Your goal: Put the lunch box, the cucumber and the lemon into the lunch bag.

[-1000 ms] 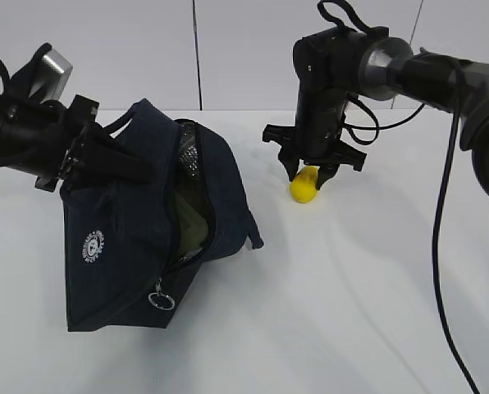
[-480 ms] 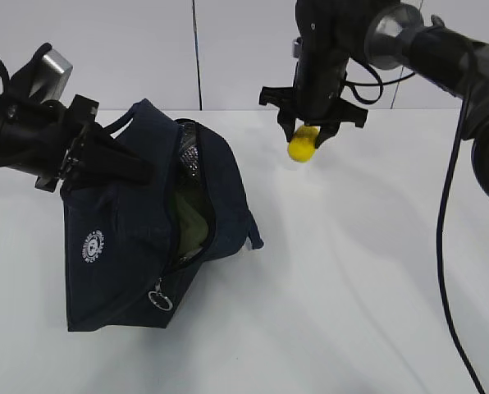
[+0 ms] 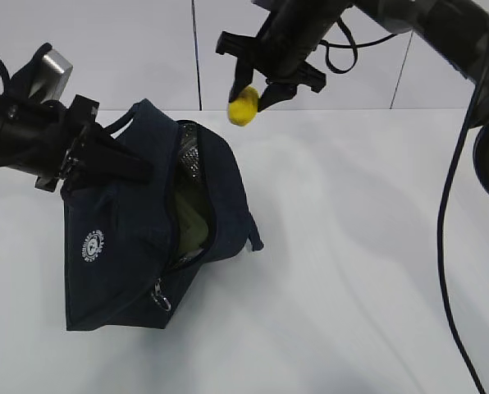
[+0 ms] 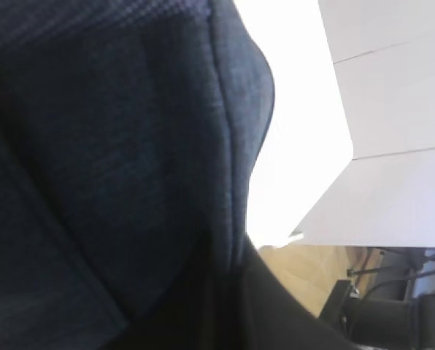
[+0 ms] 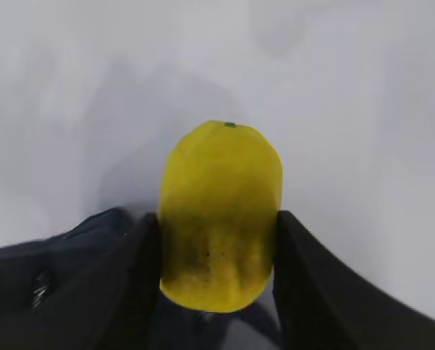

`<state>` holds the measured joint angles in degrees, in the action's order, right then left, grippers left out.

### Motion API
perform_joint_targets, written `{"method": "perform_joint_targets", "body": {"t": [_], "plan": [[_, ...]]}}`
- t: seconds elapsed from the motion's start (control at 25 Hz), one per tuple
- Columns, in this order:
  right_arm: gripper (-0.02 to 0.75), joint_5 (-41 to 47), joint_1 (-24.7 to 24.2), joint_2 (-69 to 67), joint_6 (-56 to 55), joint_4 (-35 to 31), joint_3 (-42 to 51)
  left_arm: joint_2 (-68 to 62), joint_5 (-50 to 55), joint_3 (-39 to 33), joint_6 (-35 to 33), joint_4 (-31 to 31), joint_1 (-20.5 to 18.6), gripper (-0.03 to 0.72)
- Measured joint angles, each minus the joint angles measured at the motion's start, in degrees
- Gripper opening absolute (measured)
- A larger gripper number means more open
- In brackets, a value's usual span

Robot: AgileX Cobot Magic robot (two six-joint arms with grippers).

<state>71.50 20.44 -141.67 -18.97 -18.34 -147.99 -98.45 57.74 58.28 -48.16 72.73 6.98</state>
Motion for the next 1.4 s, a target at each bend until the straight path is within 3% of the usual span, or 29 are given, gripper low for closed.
{"method": "perform_joint_targets", "body": {"t": [0.12,0.28,0.6,1.04,1.4], "plan": [[0.363,0.00,0.00,0.00,5.33,-8.87,0.00,0.00,-1.69,0.00,0.00,0.00,0.00,-0.009],[0.363,0.00,0.25,0.00,8.74,-15.17,0.00,0.00,-3.66,0.00,0.00,0.22,0.00,-0.009],[0.362,0.00,0.99,4.66,13.33,-16.59,3.89,0.00,-4.80,0.00,0.00,1.27,-0.79,-0.009],[0.362,0.00,5.16,12.59,18.97,-17.35,26.08,0.00,-1.30,0.00,0.00,1.96,-3.57,-0.009],[0.363,-0.11,7.85,13.21,21.33,-18.10,27.02,0.00,2.11,0.00,0.00,1.96,-3.68,-0.009]]}}
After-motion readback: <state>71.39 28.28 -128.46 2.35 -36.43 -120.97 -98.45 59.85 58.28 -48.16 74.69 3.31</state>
